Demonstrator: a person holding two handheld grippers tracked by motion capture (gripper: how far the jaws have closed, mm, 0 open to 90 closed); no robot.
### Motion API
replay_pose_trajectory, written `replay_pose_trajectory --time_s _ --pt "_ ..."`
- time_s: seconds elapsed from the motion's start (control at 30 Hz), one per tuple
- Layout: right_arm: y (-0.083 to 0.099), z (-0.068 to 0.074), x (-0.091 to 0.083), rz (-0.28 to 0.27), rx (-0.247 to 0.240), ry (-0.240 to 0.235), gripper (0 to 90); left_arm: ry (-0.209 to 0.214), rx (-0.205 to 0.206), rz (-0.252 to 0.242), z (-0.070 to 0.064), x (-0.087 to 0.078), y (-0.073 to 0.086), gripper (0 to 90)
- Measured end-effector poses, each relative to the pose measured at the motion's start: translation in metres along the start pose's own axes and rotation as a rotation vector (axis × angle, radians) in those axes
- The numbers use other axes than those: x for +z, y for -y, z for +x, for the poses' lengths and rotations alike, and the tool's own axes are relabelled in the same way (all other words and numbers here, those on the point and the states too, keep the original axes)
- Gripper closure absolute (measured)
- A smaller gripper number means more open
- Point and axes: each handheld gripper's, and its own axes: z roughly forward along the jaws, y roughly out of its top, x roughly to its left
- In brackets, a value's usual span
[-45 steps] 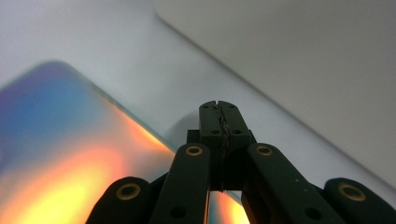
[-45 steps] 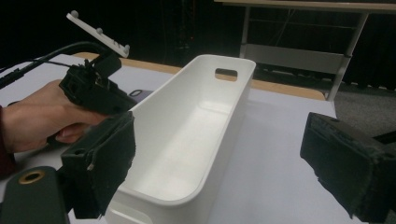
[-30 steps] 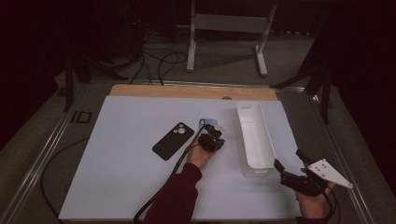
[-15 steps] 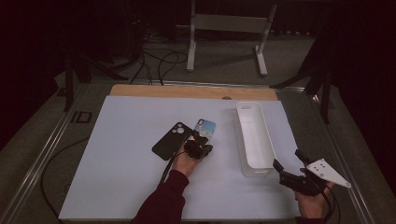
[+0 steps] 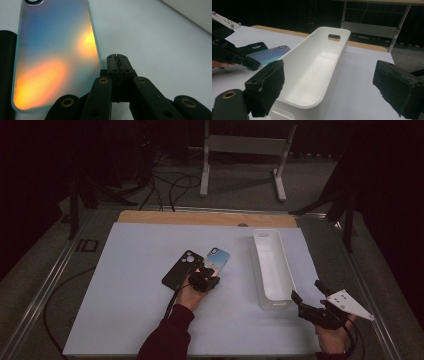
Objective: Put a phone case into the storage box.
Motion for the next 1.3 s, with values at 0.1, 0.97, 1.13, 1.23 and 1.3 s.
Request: replay_pose_trajectory --time_s 0.1,0.97,1.13,1.23,1.3 --pt "0.000 0.000 0.000 0.000 0.000 0.000 10.0 -0.001 0.003 0.000 0.000 0.000 0.000 89.9" --pt "0.000 0.000 0.000 0.000 -0.003 -0.001 10.1 -0.063 -0.045 -0.008 0.025 -0.017 0.014 89.1" --pt "-0.001 0.001 0.001 0.002 -0.007 -0.001 10.1 -0.054 -0.023 -0.022 0.022 -0.018 0.013 85.0" --pt "-0.001 0.000 0.001 0.001 -0.007 -0.002 10.1 -0.025 -0.006 -0.069 0.019 -0.024 0.011 78.7" --pt "-0.001 0.000 0.001 0.000 -0.007 -0.003 10.1 -0.008 0.014 -0.105 0.017 -0.031 0.009 74.0"
